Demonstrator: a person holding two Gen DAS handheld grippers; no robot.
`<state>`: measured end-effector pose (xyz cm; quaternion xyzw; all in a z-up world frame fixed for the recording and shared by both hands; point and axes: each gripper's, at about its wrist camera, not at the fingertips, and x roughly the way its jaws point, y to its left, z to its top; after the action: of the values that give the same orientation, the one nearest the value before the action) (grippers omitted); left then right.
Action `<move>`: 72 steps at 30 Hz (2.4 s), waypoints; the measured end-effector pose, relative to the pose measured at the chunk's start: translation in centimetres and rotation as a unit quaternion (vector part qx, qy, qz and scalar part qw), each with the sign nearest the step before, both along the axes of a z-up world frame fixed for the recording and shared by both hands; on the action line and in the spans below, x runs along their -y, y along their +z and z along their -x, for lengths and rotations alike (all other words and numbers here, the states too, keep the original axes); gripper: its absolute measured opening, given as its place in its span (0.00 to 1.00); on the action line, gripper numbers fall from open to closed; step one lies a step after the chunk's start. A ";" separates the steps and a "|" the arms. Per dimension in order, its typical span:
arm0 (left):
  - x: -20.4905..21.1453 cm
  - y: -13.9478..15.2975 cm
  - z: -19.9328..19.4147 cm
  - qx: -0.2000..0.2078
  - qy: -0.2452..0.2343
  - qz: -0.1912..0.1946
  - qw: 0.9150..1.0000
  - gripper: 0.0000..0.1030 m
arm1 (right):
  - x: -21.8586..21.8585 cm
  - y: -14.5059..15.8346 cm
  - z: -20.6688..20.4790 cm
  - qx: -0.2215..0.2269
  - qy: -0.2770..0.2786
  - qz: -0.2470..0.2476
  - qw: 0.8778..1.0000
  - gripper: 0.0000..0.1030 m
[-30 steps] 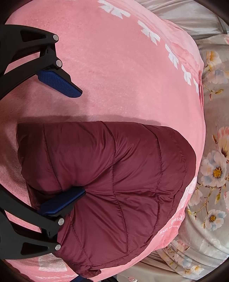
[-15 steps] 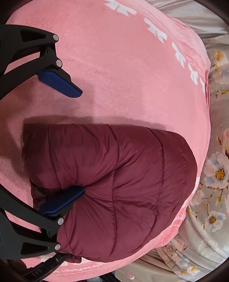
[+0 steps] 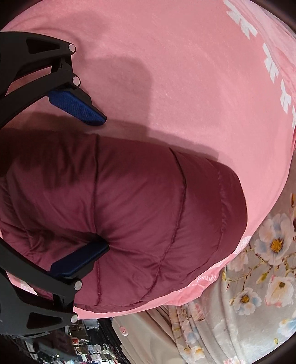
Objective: Fold large clothes
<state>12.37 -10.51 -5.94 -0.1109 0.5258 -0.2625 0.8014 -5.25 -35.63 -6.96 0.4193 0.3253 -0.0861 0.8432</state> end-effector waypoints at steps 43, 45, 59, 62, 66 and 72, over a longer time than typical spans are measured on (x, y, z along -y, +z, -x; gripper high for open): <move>-14.5 27.3 4.4 0.417 -0.008 0.079 0.905 0.40 | -22.0 27.0 -3.2 0.314 0.079 0.427 0.844 0.18; -15.3 28.1 4.2 0.438 -0.002 0.081 0.895 0.40 | -22.6 27.9 -4.1 0.328 0.080 0.434 0.835 0.18; -16.0 26.9 -3.8 0.476 0.010 0.083 0.875 0.42 | -22.3 26.7 -13.4 0.334 0.092 0.406 0.845 0.18; -15.5 25.0 -6.3 0.463 0.010 0.083 0.883 0.42 | -21.7 24.8 -15.7 0.317 0.097 0.393 0.858 0.18; -14.9 22.0 -9.3 0.436 0.007 0.078 0.897 0.42 | -21.0 21.7 -18.9 0.284 0.104 0.376 0.876 0.18; -13.9 16.8 -13.0 0.399 0.001 0.065 0.915 0.42 | -20.5 16.9 -22.1 0.241 0.108 0.365 0.893 0.18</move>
<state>25.36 3.40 10.82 -0.0494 0.1439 -0.3181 0.9358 16.83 -15.14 9.97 0.0521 0.1008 -0.0040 0.9935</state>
